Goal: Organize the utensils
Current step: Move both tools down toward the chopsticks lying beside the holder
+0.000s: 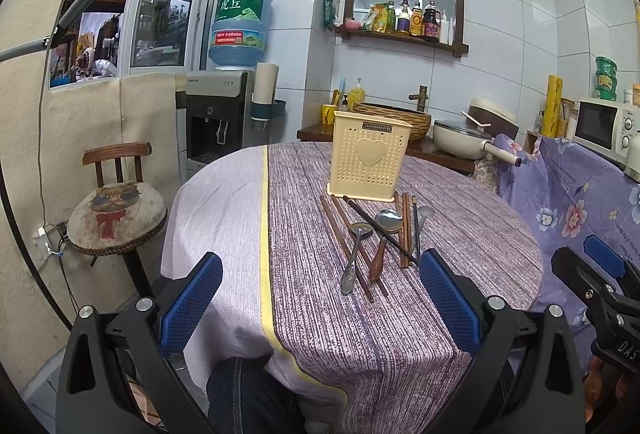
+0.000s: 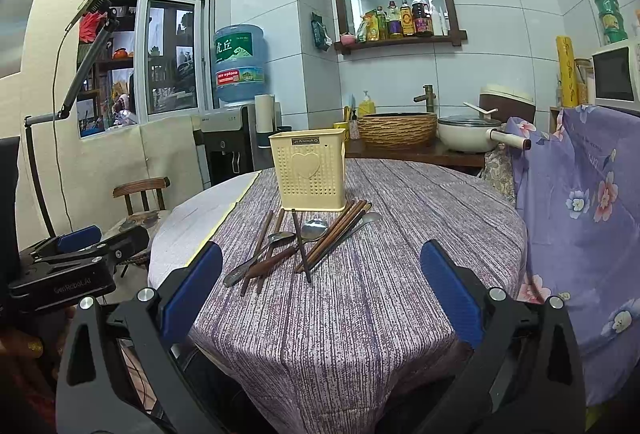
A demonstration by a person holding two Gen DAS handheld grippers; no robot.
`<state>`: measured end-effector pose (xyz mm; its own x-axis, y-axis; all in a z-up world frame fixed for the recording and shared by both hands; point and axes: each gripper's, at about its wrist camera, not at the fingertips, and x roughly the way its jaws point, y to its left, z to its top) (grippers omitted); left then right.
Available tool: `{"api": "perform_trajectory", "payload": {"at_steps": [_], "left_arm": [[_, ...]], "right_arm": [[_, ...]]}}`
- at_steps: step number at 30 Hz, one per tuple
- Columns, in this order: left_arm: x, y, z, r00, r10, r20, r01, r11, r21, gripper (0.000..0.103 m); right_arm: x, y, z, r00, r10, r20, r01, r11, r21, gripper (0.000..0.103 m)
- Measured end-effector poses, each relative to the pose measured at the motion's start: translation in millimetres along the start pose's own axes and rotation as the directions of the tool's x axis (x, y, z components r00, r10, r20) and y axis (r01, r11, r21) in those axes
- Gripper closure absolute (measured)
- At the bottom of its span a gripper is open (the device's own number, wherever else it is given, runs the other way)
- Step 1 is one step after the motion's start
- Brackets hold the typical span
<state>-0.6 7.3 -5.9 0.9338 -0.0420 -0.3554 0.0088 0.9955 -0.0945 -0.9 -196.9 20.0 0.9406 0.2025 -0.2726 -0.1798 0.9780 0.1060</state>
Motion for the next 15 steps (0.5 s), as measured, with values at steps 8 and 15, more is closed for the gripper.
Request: {"api": "perform_trajectory", "payload": {"at_steps": [8, 15], "left_arm": [[40.1, 19.6, -4.9, 0.988, -0.014, -0.151, 0.012, 1.0, -0.017, 0.005], [67.4, 44.0, -8.5, 0.968, 0.024, -0.25, -0.046, 0.996, -0.082, 0.005]], "right_arm": [[35.9, -22.9, 0.0, 0.995, -0.052, -0.083, 0.056, 0.998, 0.042, 0.005], [84.6, -44.9, -2.0, 0.975, -0.058, -0.216, 0.072, 0.996, 0.056, 0.005]]}}
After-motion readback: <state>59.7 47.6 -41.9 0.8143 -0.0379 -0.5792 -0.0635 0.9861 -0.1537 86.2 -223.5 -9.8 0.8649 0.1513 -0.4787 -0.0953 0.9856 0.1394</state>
